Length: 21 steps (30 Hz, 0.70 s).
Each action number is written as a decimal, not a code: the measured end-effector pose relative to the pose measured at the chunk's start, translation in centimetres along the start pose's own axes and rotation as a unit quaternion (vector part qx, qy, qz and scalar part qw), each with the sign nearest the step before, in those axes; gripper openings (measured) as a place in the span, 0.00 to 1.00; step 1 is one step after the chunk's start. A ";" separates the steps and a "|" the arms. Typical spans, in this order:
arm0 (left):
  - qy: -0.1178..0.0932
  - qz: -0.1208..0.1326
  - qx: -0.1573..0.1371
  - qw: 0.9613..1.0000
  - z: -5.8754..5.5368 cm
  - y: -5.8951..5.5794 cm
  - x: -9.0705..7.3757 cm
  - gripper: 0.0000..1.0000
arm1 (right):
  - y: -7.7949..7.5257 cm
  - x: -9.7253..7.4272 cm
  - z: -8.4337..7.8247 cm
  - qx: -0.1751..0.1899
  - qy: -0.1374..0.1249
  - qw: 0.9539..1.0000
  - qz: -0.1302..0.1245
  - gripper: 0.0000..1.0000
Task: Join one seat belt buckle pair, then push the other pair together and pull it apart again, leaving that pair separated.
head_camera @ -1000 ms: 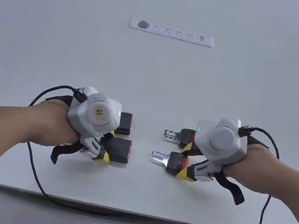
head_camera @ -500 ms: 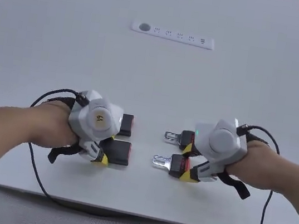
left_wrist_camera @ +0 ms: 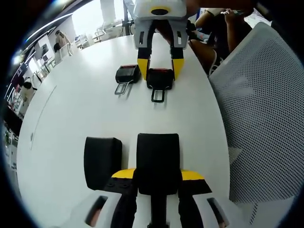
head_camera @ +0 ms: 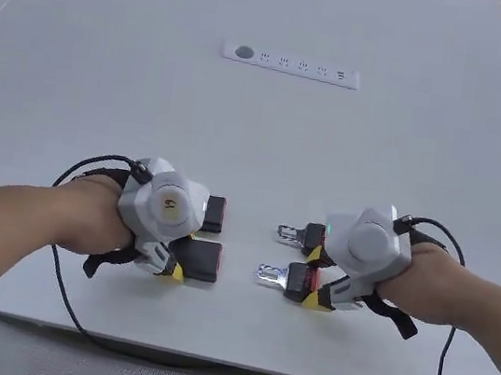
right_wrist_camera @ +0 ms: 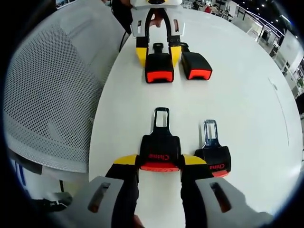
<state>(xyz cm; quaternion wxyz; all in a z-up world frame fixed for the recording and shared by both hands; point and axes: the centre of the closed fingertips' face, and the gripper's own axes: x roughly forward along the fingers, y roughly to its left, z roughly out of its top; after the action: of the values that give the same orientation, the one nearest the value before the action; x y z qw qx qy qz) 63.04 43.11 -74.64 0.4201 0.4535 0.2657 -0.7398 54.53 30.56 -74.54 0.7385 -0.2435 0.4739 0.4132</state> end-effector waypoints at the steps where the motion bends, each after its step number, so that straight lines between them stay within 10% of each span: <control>1: -0.001 0.000 -0.001 1.000 0.0 0.0 0.0 0.34 | 0.0 0.0 0.0 -0.002 0.000 1.000 0.000 0.33; 21: -0.003 -0.002 -0.001 1.000 0.0 0.0 0.0 0.33 | -0.1 0.9 2.0 -0.017 0.008 1.000 -0.007 0.33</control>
<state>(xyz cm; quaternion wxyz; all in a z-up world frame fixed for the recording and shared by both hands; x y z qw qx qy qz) 63.01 43.10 -74.62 0.4200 0.4505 0.2661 -0.7415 55.85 32.37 -74.52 0.7330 -0.2629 0.4709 0.4145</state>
